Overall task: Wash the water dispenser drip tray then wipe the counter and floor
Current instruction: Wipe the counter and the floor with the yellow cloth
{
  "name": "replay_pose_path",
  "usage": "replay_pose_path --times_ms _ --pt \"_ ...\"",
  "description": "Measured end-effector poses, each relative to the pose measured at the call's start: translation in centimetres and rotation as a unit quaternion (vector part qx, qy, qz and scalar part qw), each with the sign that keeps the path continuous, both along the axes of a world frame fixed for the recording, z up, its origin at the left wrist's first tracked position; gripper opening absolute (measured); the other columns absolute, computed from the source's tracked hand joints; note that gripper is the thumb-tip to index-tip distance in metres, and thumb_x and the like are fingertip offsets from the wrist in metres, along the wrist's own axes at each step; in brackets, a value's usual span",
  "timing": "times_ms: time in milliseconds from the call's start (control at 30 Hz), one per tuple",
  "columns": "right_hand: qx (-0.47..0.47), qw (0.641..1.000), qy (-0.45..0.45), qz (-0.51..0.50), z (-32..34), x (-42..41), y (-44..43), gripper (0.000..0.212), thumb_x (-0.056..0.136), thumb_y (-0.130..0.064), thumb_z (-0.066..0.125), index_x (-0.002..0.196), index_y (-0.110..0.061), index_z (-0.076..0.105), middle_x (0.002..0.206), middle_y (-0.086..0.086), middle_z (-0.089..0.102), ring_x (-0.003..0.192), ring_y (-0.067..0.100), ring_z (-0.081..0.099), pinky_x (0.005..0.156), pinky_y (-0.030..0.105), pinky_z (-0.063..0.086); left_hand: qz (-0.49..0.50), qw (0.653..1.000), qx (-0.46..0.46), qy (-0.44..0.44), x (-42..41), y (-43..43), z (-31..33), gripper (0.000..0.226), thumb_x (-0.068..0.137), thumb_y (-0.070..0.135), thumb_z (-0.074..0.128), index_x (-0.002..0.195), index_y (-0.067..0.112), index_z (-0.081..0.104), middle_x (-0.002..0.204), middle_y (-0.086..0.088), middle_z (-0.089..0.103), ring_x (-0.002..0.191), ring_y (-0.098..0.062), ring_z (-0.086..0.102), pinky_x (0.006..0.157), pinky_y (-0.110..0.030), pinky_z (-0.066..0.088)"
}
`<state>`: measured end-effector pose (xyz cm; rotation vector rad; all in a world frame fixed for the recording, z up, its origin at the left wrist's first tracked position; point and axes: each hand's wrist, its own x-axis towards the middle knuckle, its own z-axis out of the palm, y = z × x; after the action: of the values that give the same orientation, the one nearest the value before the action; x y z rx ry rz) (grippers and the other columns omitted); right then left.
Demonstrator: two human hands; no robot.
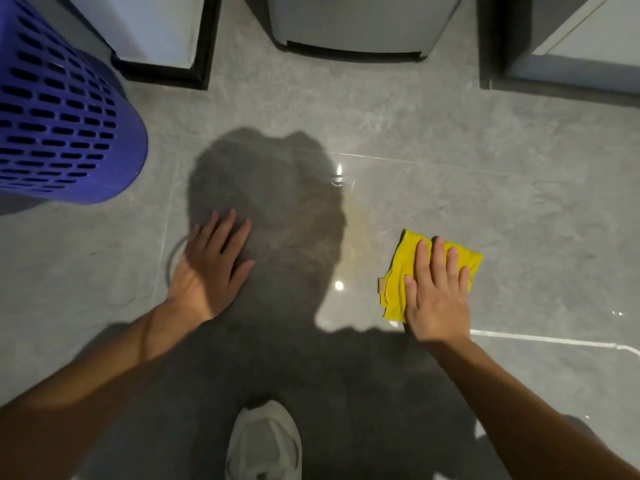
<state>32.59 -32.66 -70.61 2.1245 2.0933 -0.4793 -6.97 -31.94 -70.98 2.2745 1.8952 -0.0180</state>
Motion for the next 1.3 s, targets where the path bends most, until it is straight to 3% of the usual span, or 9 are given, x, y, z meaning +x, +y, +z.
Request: replay_pose_path --times_ms 100,267,400,500,667,833,967,1067,1300 --pt "0.014 0.999 -0.014 -0.042 -0.5 -2.8 -2.9 0.068 0.103 -0.045 0.028 0.163 -0.014 0.025 0.171 0.012 0.021 0.155 0.043 0.022 0.122 0.065 0.02 -0.003 1.0 0.005 0.021 -1.1 -1.3 -0.5 0.071 0.099 0.054 0.045 0.157 0.014 0.039 0.161 -0.023 0.038 0.147 -0.047 0.035 0.116 -0.06 0.029" --pt "0.028 0.998 -0.001 0.051 -1.7 -7.8 -8.7 0.069 0.105 -0.049 0.036 0.163 -0.013 0.026 0.17 0.016 0.023 0.156 0.043 0.021 0.122 0.065 0.02 0.046 0.998 -0.007 0.037 -2.0 -2.9 -1.3 0.077 0.097 0.061 0.041 0.159 0.015 0.035 0.164 -0.022 0.034 0.15 -0.047 0.03 0.118 -0.062 0.023" --pt "0.032 0.999 -0.026 0.01 -2.0 -7.8 -1.4 0.07 0.104 -0.052 0.03 0.164 -0.016 0.024 0.17 0.016 0.024 0.154 0.044 0.024 0.122 0.065 0.02 0.047 0.998 -0.012 0.05 -1.7 -3.1 -2.0 0.08 0.096 0.061 0.039 0.162 0.018 0.028 0.167 -0.019 0.027 0.153 -0.045 0.024 0.121 -0.062 0.019" --pt "0.026 1.0 -0.002 -0.001 -2.2 -7.3 7.1 0.073 0.102 -0.056 0.021 0.166 -0.019 0.015 0.173 0.012 0.014 0.158 0.041 0.011 0.124 0.066 0.011 0.054 0.998 0.01 0.043 -1.7 -3.3 -2.3 0.081 0.094 0.06 0.044 0.162 0.02 0.027 0.168 -0.017 0.027 0.153 -0.043 0.024 0.122 -0.062 0.019" --pt "0.003 0.994 0.001 0.11 -1.9 -8.7 17.4 0.074 0.1 -0.057 0.01 0.166 -0.025 0.002 0.175 0.005 -0.001 0.16 0.037 -0.002 0.126 0.061 0.001 0.059 0.997 0.031 0.038 -1.6 -3.3 -2.5 0.082 0.092 0.06 0.049 0.162 0.022 0.029 0.168 -0.016 0.029 0.154 -0.042 0.025 0.123 -0.062 0.018" --pt "0.014 0.968 -0.013 0.249 -1.4 -7.0 11.8 0.069 0.105 -0.053 0.018 0.166 -0.023 0.009 0.175 0.007 0.004 0.16 0.036 0.002 0.126 0.062 0.009 0.062 0.997 0.029 0.045 -1.7 -3.5 -2.7 0.082 0.094 0.062 0.046 0.163 0.024 0.025 0.169 -0.014 0.026 0.156 -0.04 0.021 0.123 -0.062 0.017" --pt "0.023 0.987 -0.025 0.16 -1.5 -7.3 0.6 0.072 0.1 -0.048 0.038 0.162 -0.015 0.029 0.17 0.016 0.021 0.154 0.046 0.023 0.121 0.067 0.021 0.06 0.997 0.021 0.047 -1.7 -3.5 -2.8 0.081 0.096 0.064 0.042 0.164 0.024 0.023 0.171 -0.013 0.023 0.156 -0.04 0.02 0.124 -0.06 0.015" --pt "0.0 0.995 -0.015 0.099 -1.3 -11.9 -4.9 0.077 0.098 -0.052 0.048 0.16 -0.008 0.034 0.168 0.022 0.026 0.153 0.048 0.026 0.121 0.067 0.02 0.058 0.997 0.02 0.04 -1.9 -3.4 -2.8 0.078 0.098 0.064 0.036 0.164 0.024 0.024 0.171 -0.012 0.023 0.156 -0.039 0.02 0.124 -0.059 0.015" --pt "0.012 0.999 0.01 -0.044 -1.3 -18.5 5.2 0.08 0.1 -0.063 0.029 0.164 -0.015 0.021 0.171 0.016 0.019 0.156 0.044 0.018 0.123 0.065 0.014 0.074 0.995 0.034 -0.056 -2.3 -3.4 -1.8 0.068 0.098 0.053 0.05 0.156 0.018 0.043 0.165 -0.011 0.038 0.153 -0.035 0.032 0.125 -0.053 0.02"
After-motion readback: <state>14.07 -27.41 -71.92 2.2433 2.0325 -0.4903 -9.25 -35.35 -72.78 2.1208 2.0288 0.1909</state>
